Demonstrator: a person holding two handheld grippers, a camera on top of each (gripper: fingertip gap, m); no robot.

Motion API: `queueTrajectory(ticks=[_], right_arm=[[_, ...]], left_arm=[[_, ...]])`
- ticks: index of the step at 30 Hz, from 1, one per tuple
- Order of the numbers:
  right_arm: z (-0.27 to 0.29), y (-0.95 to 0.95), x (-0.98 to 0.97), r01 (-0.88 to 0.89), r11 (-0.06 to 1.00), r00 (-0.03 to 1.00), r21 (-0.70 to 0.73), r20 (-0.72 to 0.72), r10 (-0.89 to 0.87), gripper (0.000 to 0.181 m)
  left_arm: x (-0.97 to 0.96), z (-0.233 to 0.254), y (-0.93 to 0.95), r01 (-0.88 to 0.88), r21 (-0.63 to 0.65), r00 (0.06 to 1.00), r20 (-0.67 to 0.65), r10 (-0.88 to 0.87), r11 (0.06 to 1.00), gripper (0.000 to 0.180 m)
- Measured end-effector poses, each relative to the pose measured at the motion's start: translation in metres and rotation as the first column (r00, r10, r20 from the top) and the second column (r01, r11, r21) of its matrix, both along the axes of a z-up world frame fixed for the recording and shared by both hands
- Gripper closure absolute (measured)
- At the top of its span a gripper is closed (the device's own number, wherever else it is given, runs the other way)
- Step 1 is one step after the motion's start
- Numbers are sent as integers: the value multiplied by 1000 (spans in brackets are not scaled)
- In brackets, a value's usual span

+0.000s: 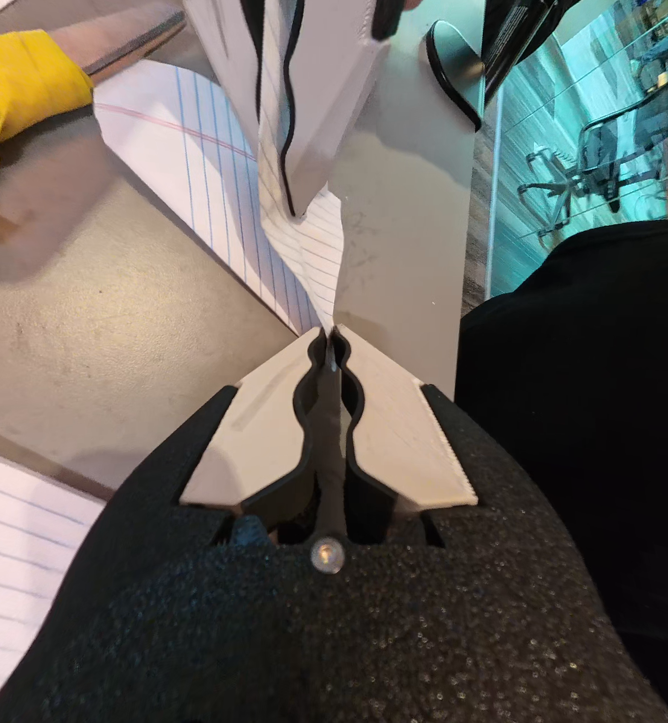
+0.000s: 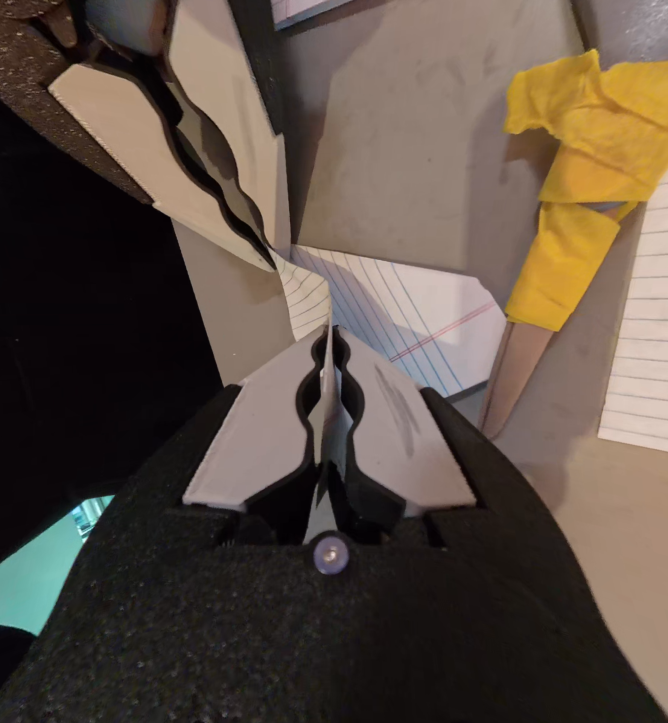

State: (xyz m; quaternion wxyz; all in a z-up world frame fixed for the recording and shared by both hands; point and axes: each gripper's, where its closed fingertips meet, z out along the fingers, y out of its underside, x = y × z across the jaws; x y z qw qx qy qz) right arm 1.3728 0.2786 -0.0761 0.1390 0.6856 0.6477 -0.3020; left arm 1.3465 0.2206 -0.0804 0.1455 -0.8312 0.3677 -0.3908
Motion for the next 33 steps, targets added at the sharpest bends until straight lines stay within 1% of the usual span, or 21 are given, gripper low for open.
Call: queueTrajectory(ticks=[2,6,7,9,10,12,13,15,16,19,22,25,28,33], right_arm=[[-2,0,0,2,1000,1000,-6,13,-2,181],[0,4,-2,28,999,1000,-28,0,-28,181],[0,6,-3,33,999,999,-25,2,-33,181],[1,3,-3,36,998,999,-48,-3,-36,181],[1,4,-3,38,998,999,-47,2,-38,181],[0,5,-3,46,998,999,-46,10,-45,181],[-1,6,-5,49,998,999,-48,10,-49,181],[-2,7,-6,46,998,999,-35,12,-46,181],[-2,7,-8,49,998,999,-33,11,-49,181],[0,7,-9,52,998,999,-42,3,-52,181],[5,6,-10,48,998,998,-28,-36,-49,181],[15,-4,-9,18,1000,995,-12,-93,-19,181],[17,-16,-3,-19,1000,994,21,-108,21,181],[17,-21,-2,-37,999,995,15,-96,38,181]], left_arm=[[-2,0,2,4,55,999,-34,-2,998,173],[-9,4,4,-8,128,996,-86,19,992,152],[-12,4,7,-16,159,994,-107,33,987,152],[-19,3,13,-9,251,985,-164,51,968,155],[-21,2,12,-13,266,982,-176,62,964,157],[-17,2,9,-27,269,985,-157,72,963,160],[-18,0,10,-28,293,981,-175,82,956,160],[-22,-4,16,-7,394,966,-235,107,919,162],[-22,-4,17,-9,418,962,-245,122,909,162],[-22,-6,15,-8,454,957,-254,138,891,164],[-23,-2,18,-6,515,954,-253,159,857,172],[-25,-3,15,115,610,940,-321,112,784,180],[-20,-5,4,242,664,927,-374,34,707,180],[-8,-6,-12,291,653,934,-352,-60,700,180]])
